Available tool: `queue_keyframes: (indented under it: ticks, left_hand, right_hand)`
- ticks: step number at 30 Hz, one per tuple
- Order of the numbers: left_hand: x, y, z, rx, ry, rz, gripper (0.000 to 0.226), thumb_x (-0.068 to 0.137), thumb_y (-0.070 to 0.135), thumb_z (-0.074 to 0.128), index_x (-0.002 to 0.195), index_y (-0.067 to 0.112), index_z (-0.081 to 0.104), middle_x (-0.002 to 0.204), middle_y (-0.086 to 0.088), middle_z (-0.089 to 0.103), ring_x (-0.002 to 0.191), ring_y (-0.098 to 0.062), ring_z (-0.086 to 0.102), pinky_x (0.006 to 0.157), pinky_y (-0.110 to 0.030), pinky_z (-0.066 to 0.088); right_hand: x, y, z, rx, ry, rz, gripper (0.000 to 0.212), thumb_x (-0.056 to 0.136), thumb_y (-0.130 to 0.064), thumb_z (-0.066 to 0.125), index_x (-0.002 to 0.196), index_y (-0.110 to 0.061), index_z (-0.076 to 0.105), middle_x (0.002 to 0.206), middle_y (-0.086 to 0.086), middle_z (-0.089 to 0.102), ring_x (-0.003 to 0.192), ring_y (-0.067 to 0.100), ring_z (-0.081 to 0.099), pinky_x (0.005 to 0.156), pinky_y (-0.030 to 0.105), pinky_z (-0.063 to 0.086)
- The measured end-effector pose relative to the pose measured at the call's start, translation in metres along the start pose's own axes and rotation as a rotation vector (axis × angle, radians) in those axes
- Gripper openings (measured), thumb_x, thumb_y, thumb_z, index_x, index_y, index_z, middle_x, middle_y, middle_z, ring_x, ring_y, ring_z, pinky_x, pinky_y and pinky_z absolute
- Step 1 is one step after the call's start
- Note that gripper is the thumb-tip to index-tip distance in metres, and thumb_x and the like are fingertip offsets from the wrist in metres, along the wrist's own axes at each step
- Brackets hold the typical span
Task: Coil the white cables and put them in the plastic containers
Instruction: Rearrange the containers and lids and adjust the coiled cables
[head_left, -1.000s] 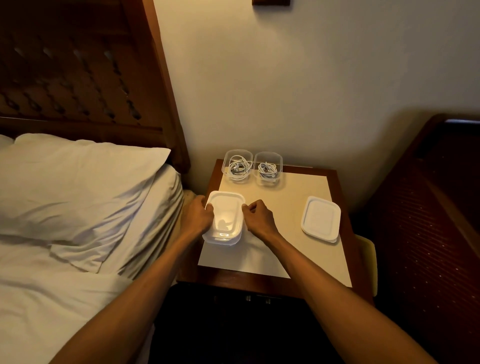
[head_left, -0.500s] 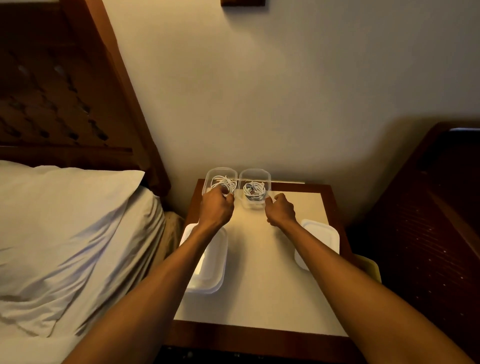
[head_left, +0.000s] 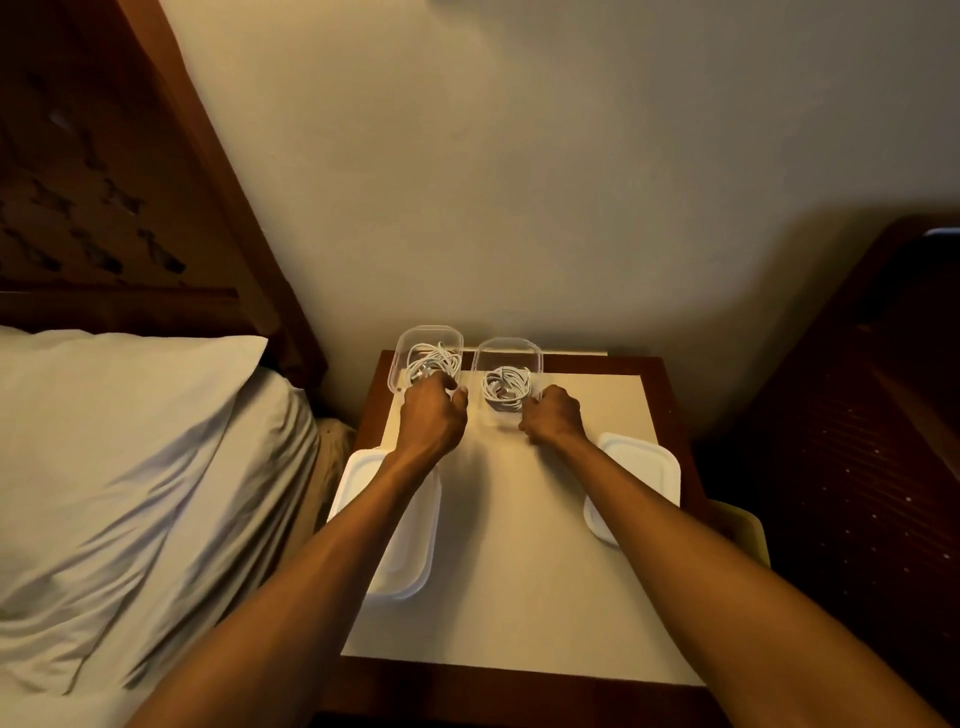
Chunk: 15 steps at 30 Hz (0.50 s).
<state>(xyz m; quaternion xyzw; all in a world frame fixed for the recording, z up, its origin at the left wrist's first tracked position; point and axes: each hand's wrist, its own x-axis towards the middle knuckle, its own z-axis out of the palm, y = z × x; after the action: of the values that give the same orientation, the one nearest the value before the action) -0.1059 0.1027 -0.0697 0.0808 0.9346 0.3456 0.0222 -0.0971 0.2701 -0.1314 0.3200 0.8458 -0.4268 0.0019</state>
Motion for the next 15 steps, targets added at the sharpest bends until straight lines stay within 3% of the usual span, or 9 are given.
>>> queue_keyframes:
  ticks: [8, 12, 15]
  left_hand:
    - [-0.072, 0.029, -0.001, 0.129, -0.063, 0.226, 0.033, 0.096, 0.023, 0.061, 0.128, 0.013, 0.060, 0.128, -0.011, 0.059, 0.109, -0.027, 0.059, 0.093, -0.036, 0.050]
    - [-0.116, 0.027, 0.005, 0.253, -0.168, 0.210, 0.034, 0.097, 0.020, 0.057, 0.129, 0.008, 0.058, 0.128, -0.017, 0.059, 0.113, -0.033, 0.056, 0.094, -0.038, 0.046]
    - [-0.142, 0.017, 0.010, 0.293, -0.223, 0.166, 0.031, 0.093, 0.020, 0.060, 0.120, 0.006, 0.061, 0.120, -0.018, 0.065, 0.107, -0.036, 0.058, 0.085, -0.038, 0.047]
  right_hand:
    - [-0.097, 0.038, -0.019, -0.055, -0.080, -0.005, 0.036, 0.094, -0.036, 0.051, 0.111, -0.005, 0.059, 0.105, 0.016, 0.071, 0.090, 0.034, 0.068, 0.080, 0.039, 0.058]
    - [-0.146, 0.052, -0.027, -0.117, -0.122, -0.011, 0.035, 0.096, -0.033, 0.051, 0.114, -0.004, 0.058, 0.109, 0.017, 0.069, 0.097, 0.034, 0.066, 0.082, 0.036, 0.053]
    - [-0.172, 0.065, -0.033, -0.104, -0.155, -0.034, 0.034, 0.095, -0.031, 0.048, 0.114, -0.004, 0.055, 0.108, 0.019, 0.068, 0.095, 0.034, 0.067, 0.083, 0.039, 0.055]
